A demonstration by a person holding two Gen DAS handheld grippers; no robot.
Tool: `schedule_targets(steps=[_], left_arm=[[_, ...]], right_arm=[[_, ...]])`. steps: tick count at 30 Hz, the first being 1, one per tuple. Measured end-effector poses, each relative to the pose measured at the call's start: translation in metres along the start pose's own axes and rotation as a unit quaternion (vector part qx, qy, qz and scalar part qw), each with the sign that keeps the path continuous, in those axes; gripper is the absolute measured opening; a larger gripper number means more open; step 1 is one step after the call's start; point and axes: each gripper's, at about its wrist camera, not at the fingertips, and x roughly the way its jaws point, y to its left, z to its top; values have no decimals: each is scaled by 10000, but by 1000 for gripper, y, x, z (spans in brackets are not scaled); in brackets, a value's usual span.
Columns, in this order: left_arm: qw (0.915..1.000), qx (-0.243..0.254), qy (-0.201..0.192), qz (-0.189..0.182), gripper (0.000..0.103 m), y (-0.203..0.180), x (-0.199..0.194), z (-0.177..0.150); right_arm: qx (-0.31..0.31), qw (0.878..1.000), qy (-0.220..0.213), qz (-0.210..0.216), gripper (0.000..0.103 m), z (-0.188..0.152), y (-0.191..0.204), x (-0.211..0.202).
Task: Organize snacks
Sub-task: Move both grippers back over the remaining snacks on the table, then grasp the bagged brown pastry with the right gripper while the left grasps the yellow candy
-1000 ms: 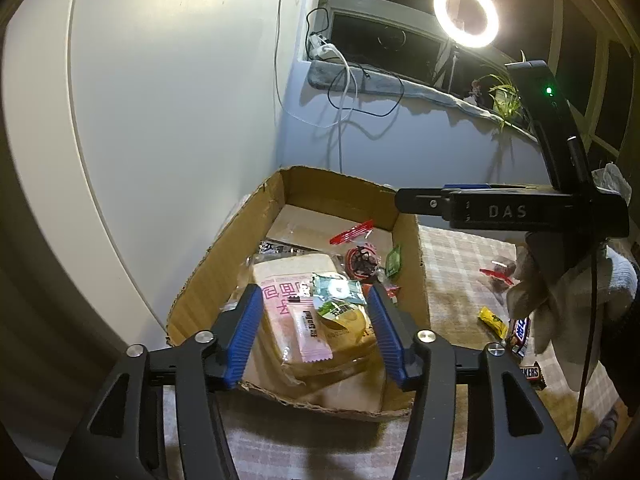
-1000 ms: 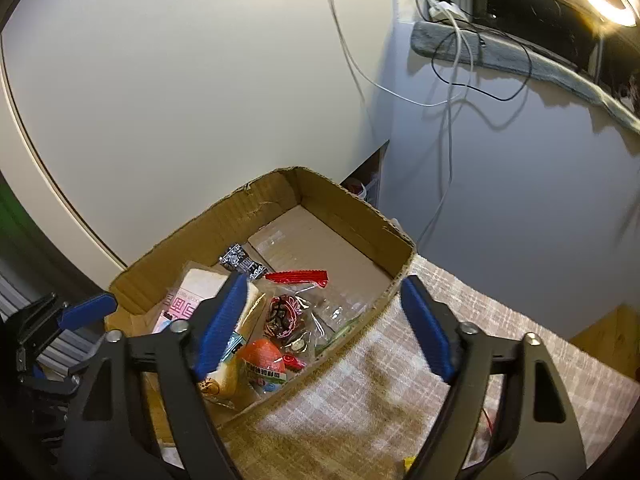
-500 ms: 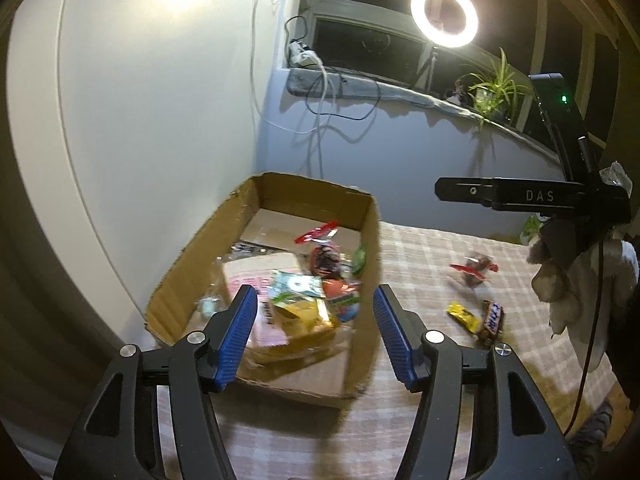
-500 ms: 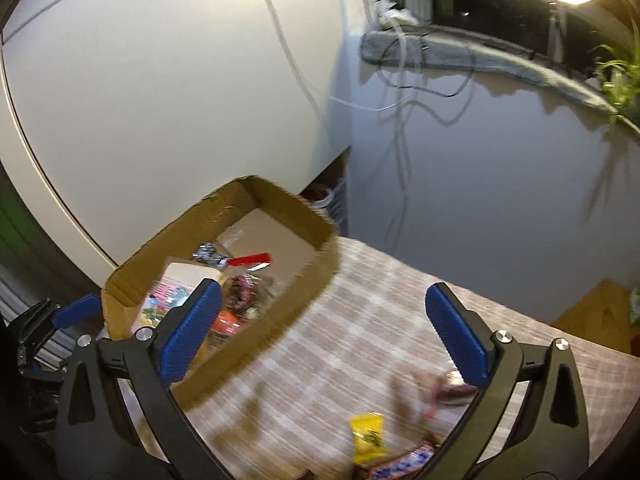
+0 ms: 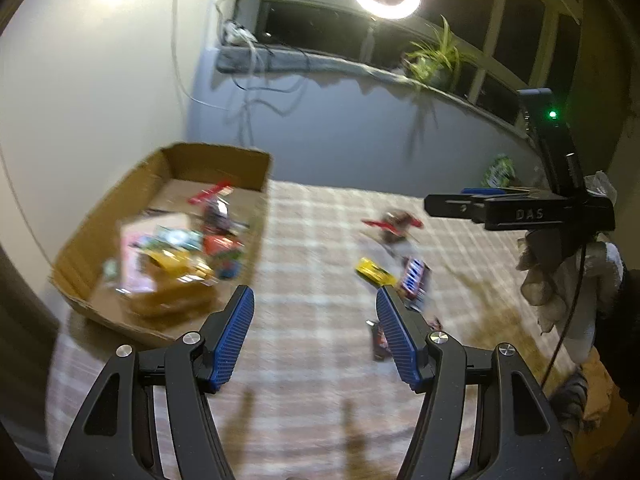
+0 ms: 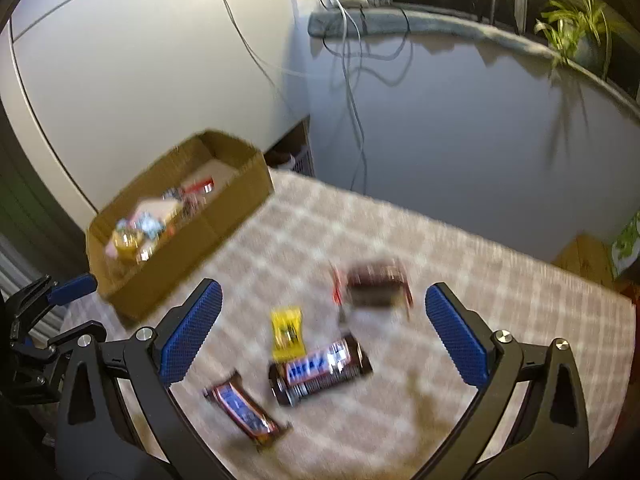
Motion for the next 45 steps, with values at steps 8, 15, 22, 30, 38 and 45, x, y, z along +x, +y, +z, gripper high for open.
schedule_targets(steps=[8, 15, 22, 30, 38, 45], left_arm=[[9994, 163, 255, -180, 63, -23, 12, -9], [9988, 210, 363, -233, 63, -33, 28, -4], [9972, 108, 605, -414, 58, -39, 65, 7], [9948, -28, 901, -485, 36, -43, 106, 19], [9923, 35, 1182, -366, 36, -51, 128, 16], [9918, 186, 1247, -208, 35, -60, 137, 16]], right_arm=[[397, 9988, 299, -48, 103, -28, -21, 7], [652, 9978, 120, -72, 103, -20, -42, 10], [562, 9984, 8, 25, 103, -6, -52, 26], [238, 9992, 309, -19, 103, 14, -50, 64], [219, 9986, 478, 40, 103, 15, -55, 88], [180, 9985, 522, 20, 103, 14, -52, 95]])
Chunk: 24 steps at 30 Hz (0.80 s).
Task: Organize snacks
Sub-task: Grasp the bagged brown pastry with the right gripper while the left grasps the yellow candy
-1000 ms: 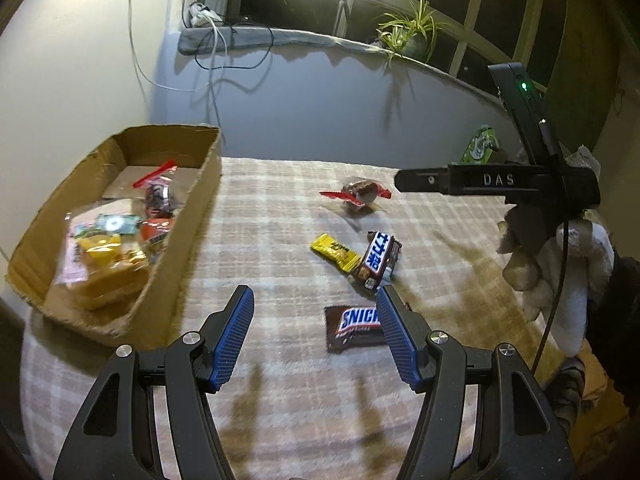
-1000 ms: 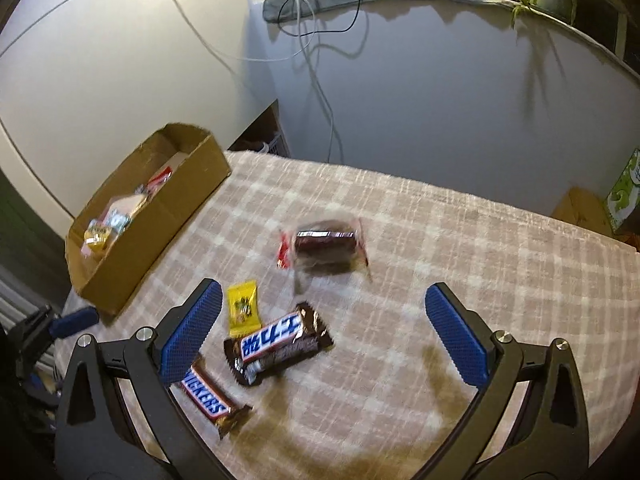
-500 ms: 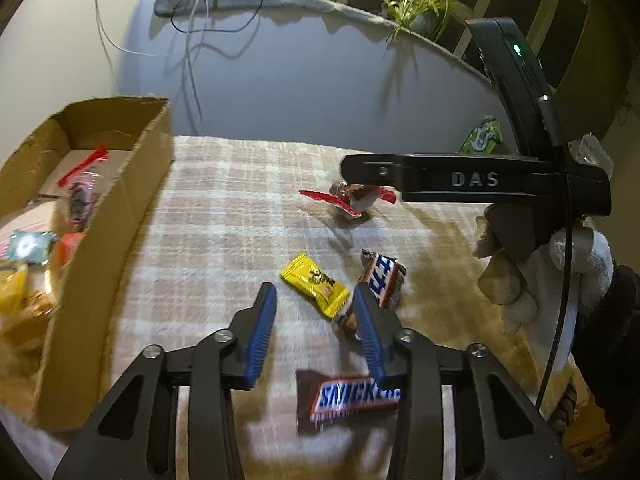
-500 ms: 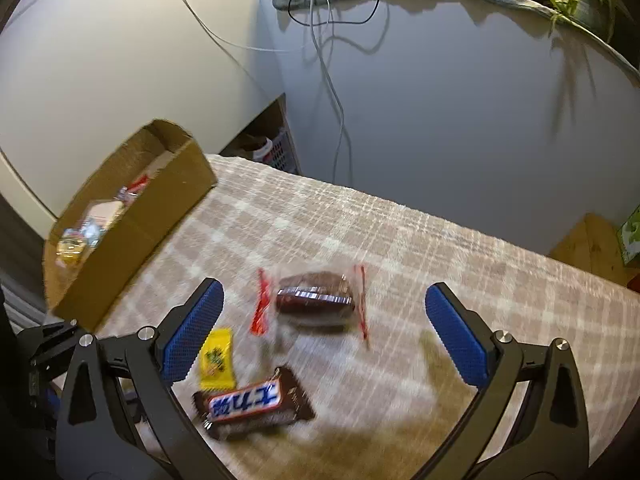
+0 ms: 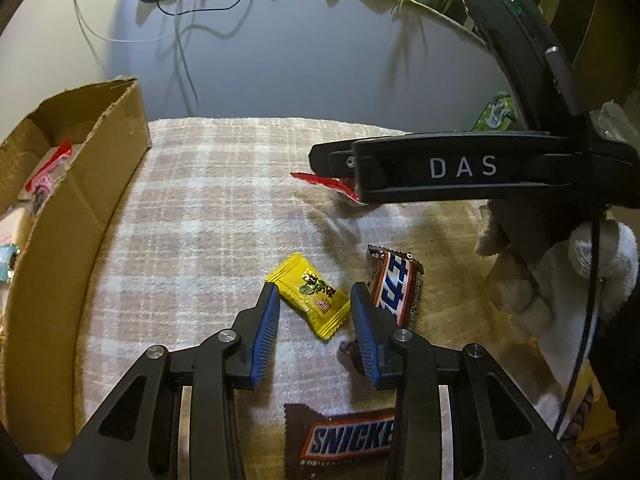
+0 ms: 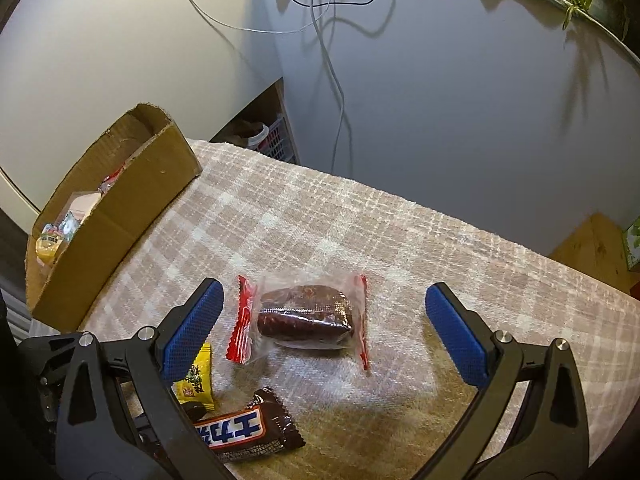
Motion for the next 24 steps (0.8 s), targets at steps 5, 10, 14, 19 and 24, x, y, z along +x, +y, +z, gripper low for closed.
schedule_targets(steps=[5, 10, 14, 19, 24], left_arm=[[9997, 217, -23, 112, 35, -11, 3, -1], [9983, 482, -63, 325, 27, -17, 3, -4], [9969, 659, -96, 409, 24, -18, 2, -8], [9969, 671, -114, 388, 24, -16, 2, -8], [9977, 565, -138, 345, 24, -11, -2, -11]], right_arm=[[-100, 9999, 59, -69, 103, -1, 3, 4], [-143, 9996, 141, -185, 103, -3, 1, 9], [-125, 9996, 205, -144, 95, -6, -1, 14], [-97, 9995, 282, -69, 80, -8, -2, 17], [-118, 9995, 296, -60, 60, -9, -2, 17]])
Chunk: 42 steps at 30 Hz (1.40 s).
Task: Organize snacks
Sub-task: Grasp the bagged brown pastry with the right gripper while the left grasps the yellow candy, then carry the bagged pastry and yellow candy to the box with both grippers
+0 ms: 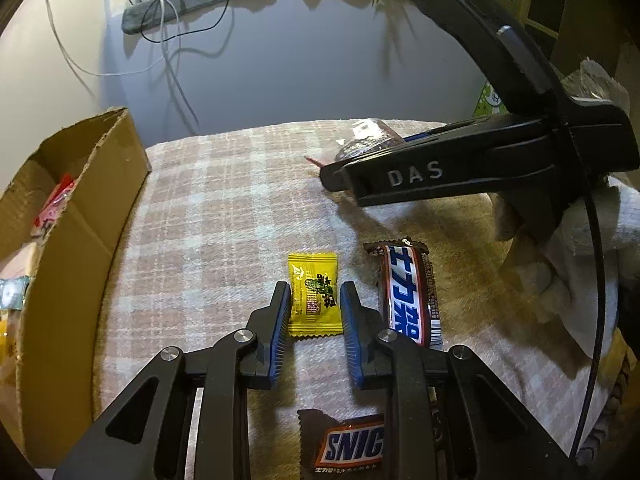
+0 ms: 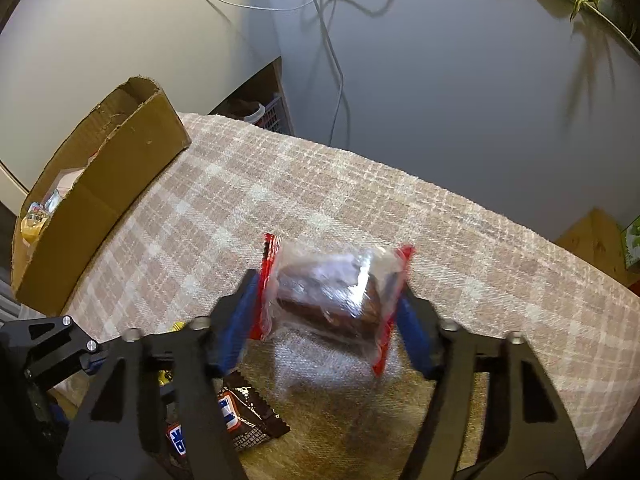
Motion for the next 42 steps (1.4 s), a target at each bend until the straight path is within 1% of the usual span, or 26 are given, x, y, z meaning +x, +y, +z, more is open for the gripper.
schedule_targets(steps=[3, 8, 14, 19, 23, 29, 36, 42], left_arm=[[10000, -74, -19, -28, 24, 4, -1, 0], [9997, -195, -117, -77, 24, 14, -7, 2], [9988, -292, -364, -115, 24, 24, -28, 3], [9975, -360, -602, -102, 23, 33, -49, 5], [9960, -433, -778, -55, 24, 44, -66, 3], [9935, -528, -1008, 70, 24, 64, -86, 2], [9895, -717, -1234, 233, 23, 93, -110, -7], [9864, -871, -1349, 348, 23, 119, -124, -15]], right_arm=[[27, 10000, -13, 60, 58, -1, 0, -1], [44, 9999, -95, 31, 56, -5, -1, -9], [107, 9995, -286, 81, 56, -6, 0, -31], [49, 9989, -461, 97, 56, -5, 11, -54], [-22, 9981, -584, 171, 56, -2, 27, -70], [-213, 9970, -693, 269, 56, 6, 58, -83], [-399, 9957, -742, 376, 56, 19, 94, -82], [-585, 9944, -752, 457, 56, 29, 126, -78]])
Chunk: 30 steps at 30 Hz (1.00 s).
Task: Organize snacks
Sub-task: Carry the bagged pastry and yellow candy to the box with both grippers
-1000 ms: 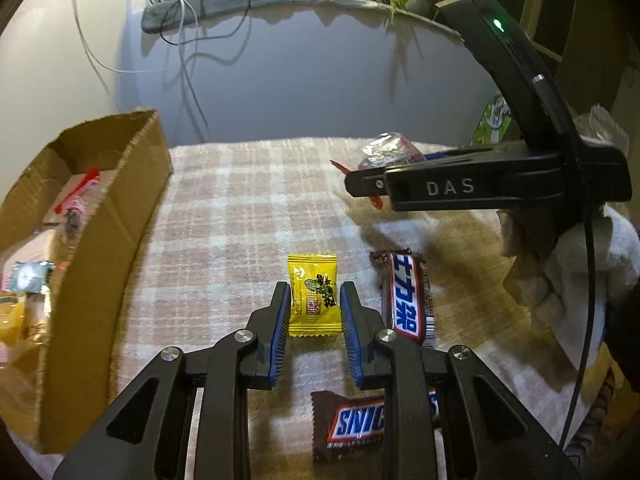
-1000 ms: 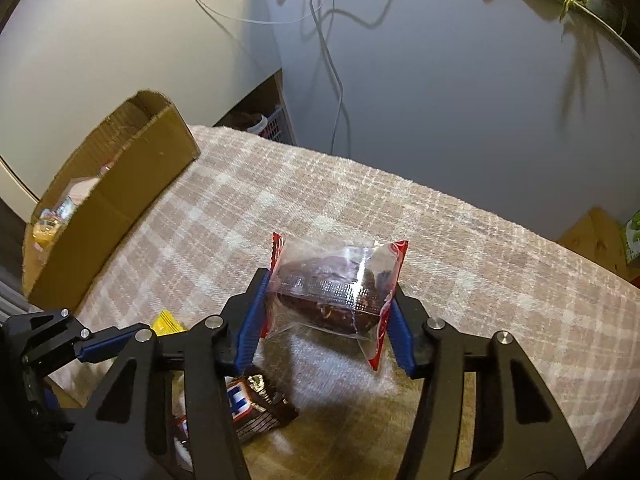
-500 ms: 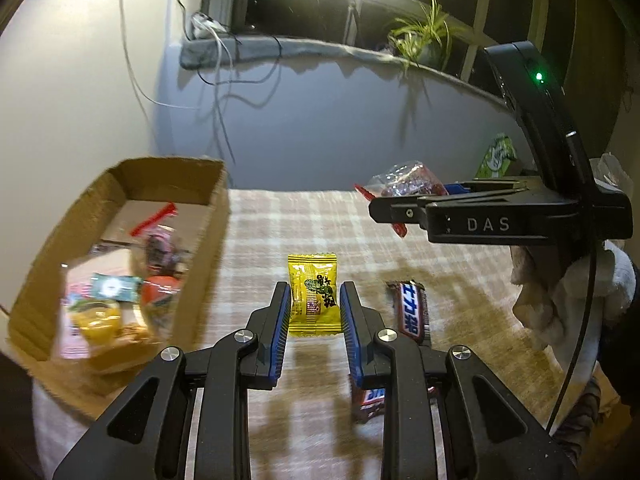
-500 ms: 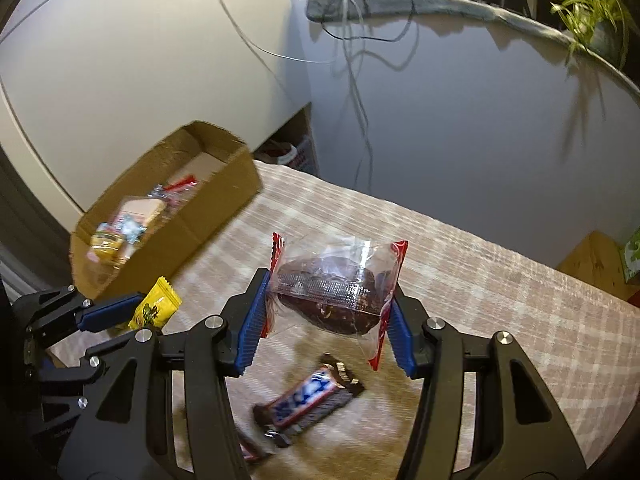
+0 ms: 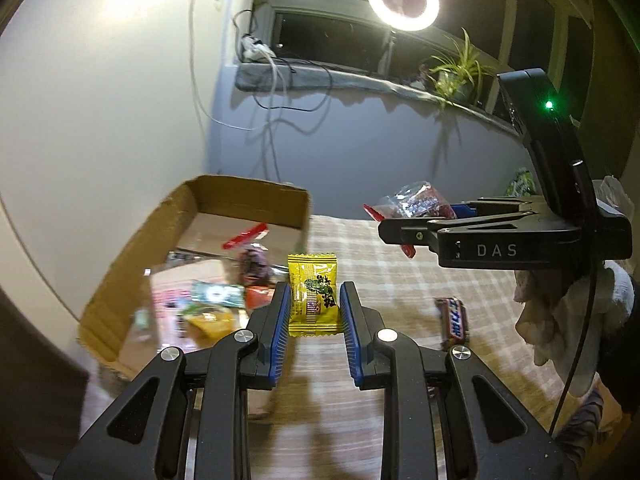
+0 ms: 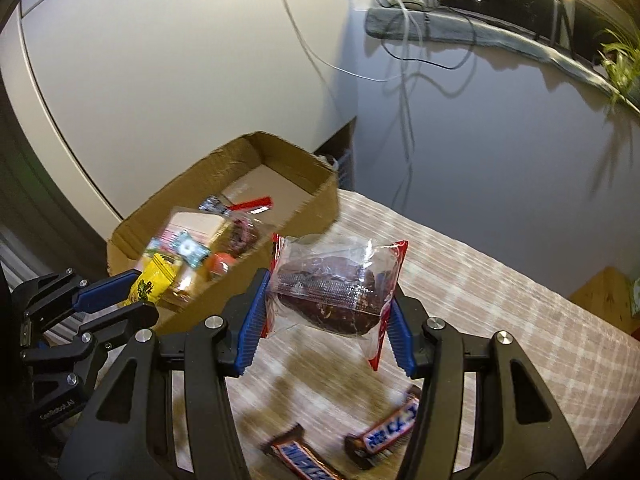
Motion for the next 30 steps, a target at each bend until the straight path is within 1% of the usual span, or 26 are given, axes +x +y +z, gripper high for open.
schedule_targets(steps=[6, 12, 20, 30], left_arm=[[9998, -133, -76, 134, 23, 26, -6, 0], [9993, -235, -125, 247, 23, 46, -7, 1], [9988, -345, -121, 337, 23, 62, -3, 3], [9982, -418, -118, 417, 24, 71, -3, 3]], right_arm=[[-139, 9999, -10, 101, 56, 15, 27, 11], [-205, 9996, 10, 208, 56, 28, 45, 29], [-202, 9991, 97, 351, 57, 42, 56, 51], [-248, 9985, 167, 456, 59, 49, 64, 64]])
